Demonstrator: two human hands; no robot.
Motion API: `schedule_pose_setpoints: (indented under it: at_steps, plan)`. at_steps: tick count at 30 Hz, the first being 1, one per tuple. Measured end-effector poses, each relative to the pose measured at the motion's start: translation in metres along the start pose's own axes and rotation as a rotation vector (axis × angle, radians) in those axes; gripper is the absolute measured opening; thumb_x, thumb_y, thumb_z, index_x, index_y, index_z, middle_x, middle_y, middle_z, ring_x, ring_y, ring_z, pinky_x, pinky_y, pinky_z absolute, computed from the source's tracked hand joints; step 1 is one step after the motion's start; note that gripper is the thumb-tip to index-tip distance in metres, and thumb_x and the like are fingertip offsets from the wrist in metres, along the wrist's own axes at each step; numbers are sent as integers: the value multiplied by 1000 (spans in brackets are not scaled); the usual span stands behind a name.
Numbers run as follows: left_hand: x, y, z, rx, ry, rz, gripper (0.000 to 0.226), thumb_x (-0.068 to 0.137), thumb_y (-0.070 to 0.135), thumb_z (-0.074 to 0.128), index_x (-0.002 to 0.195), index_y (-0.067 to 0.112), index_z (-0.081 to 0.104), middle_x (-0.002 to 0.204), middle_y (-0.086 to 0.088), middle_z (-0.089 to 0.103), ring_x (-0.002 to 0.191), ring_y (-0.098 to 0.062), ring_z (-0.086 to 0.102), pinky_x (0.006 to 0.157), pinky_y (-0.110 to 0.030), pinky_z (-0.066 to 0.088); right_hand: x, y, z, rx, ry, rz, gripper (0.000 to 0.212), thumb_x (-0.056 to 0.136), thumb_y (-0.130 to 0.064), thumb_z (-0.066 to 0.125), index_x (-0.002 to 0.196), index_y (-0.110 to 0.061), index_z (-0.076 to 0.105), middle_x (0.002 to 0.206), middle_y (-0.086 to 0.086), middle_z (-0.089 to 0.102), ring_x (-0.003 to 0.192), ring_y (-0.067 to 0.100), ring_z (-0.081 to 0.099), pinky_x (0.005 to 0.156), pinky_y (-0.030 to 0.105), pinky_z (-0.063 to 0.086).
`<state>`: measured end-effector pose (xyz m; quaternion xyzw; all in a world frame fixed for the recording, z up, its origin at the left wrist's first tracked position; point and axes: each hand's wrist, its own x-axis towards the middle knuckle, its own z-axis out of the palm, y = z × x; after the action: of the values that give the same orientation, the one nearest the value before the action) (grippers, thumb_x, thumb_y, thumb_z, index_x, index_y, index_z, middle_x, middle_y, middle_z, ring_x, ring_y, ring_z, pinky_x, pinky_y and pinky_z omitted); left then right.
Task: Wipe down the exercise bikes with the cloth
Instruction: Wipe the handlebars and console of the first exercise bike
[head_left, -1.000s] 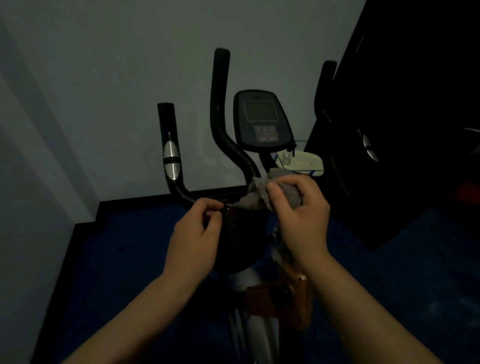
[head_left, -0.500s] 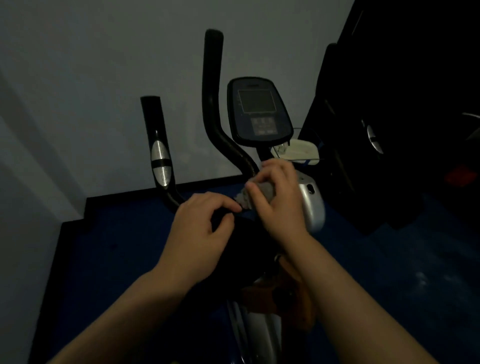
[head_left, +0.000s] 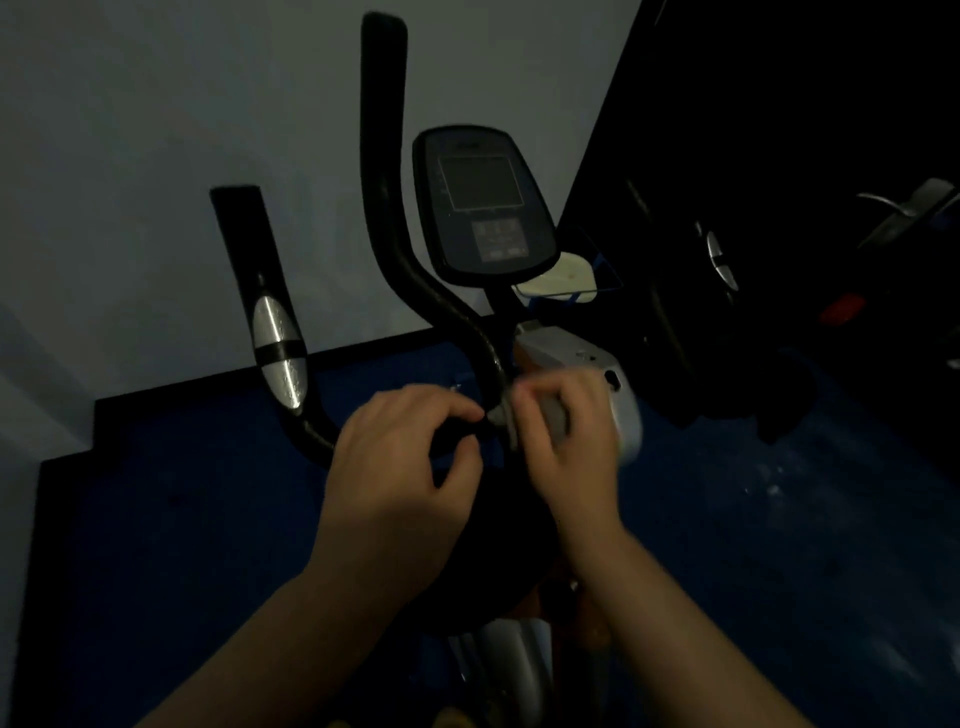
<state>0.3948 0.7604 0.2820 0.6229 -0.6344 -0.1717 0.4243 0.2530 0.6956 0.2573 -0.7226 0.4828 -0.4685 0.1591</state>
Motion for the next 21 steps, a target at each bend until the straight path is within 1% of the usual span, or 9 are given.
schedule_pose_setpoints:
  at_steps: [3,6,8,10,11,13,16,18,21]
  plan:
    - [0,-1,2,-12,-16,-27,29,78,41,42,98,34,62,94,21,60,93,3,49,88,-32,44,-28,6,-11,49,-69,-62,9,86,-16,59,83,-8,61,89,-2,47,88,-9,46,77,5,36]
    - [0,-1,5,28,-21,-14,23,80,36,47,97,34,62,94,21,60,93,2,50,86,-29,44,7,7,-17,32,-194,-77,11,88,-20,62,89,-13,55,89,-5,48,86,-6,46,75,7,36]
    - [-2,0,3,-12,21,-71,21,79,29,52,96,35,63,93,23,59,95,2,50,85,-28,44,34,1,-26,38,-85,-14,21,88,-26,64,92,-17,46,91,-7,43,82,-6,45,71,9,38]
    - [-5,2,1,-53,56,-108,21,79,26,53,95,34,64,92,24,59,96,2,51,84,-27,44,50,-6,-32,7,34,27,19,91,-31,53,93,-17,40,94,-4,38,78,-1,41,66,16,38]
    - [-5,3,1,-52,66,-112,21,79,26,53,96,34,64,92,24,58,97,2,51,83,-26,44,55,-11,-32,-19,48,30,13,91,-27,46,93,-17,38,96,-4,36,78,2,40,66,22,38]
    - [-5,4,1,-24,70,-107,22,80,26,53,97,33,64,93,25,58,98,2,51,82,-22,43,56,-20,-22,-94,-37,14,3,91,-20,38,93,-19,37,99,-4,34,84,7,40,71,29,41]
    - [-5,4,-1,29,63,-107,24,80,29,51,100,33,64,94,24,57,100,4,48,83,-18,39,36,-15,-9,16,-254,-25,10,92,-25,46,99,-19,50,105,-6,41,94,5,46,83,23,42]
    - [-7,5,0,33,77,-122,23,81,29,51,99,35,63,93,26,56,99,6,47,82,-16,37,30,-1,-17,163,-256,-31,21,87,-30,62,105,-19,63,112,-7,50,103,-2,49,88,12,40]
    - [-9,8,1,-13,125,-169,19,87,20,57,97,35,64,90,29,53,98,6,48,82,-14,37,44,7,-14,141,-234,-104,25,79,-36,73,100,-23,72,106,-6,60,105,6,52,90,13,40]
